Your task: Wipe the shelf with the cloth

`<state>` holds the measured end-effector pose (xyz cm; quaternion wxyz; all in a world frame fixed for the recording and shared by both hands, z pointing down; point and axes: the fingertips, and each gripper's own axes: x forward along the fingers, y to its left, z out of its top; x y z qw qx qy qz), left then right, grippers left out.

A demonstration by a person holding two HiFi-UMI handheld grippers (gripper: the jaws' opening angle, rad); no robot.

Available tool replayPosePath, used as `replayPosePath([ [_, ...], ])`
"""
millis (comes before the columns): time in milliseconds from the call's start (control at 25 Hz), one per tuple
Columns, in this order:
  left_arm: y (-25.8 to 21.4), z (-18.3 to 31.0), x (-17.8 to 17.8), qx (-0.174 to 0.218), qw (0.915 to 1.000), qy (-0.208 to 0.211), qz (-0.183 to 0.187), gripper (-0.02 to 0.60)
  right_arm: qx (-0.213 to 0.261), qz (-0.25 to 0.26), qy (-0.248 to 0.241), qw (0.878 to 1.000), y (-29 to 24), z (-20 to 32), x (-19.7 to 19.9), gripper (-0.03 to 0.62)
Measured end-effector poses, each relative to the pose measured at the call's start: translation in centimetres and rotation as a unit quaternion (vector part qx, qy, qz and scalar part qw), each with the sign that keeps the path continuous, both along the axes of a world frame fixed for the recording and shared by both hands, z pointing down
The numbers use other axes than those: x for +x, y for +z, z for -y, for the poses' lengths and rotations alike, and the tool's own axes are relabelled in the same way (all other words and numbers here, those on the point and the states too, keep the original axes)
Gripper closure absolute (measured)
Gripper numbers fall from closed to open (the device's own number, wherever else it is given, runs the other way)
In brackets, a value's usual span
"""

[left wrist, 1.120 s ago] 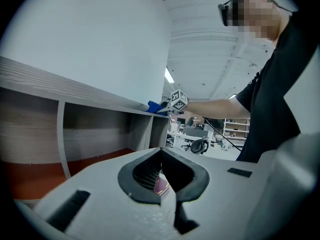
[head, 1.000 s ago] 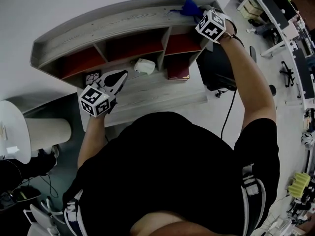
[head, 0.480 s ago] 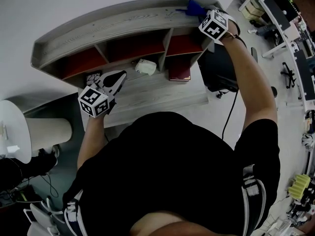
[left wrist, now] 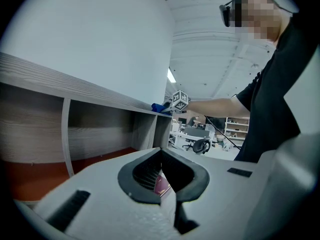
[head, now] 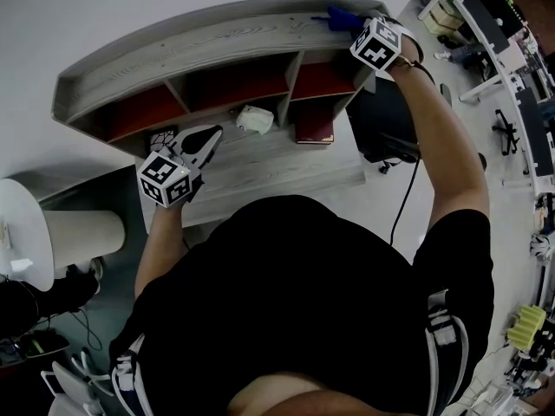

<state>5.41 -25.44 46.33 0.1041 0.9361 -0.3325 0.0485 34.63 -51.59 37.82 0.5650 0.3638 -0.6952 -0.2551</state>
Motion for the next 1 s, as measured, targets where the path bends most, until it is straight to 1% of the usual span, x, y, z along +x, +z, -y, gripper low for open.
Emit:
replayPosePath([
  [320,0.4,0.2,0.2,-0.003,1.0,0.005,0.005,0.565,0.007,0.002,0.002,1.0,-0.1,-0.1,0.0,0.537],
  [720,0.8,0.5,-0.6,-0.009,1.0,-0.003,0.002,0.565,0.002,0.006,0.008,1.0,0.0,0.0,0.0,0.537],
  [1000,0.7,0.0,-0.3,-0.004,0.9999,0.001,0.009,0.565,-0.009,0.016,-0.004,1.0,-0.2,-0.4,-1.8,0.537],
])
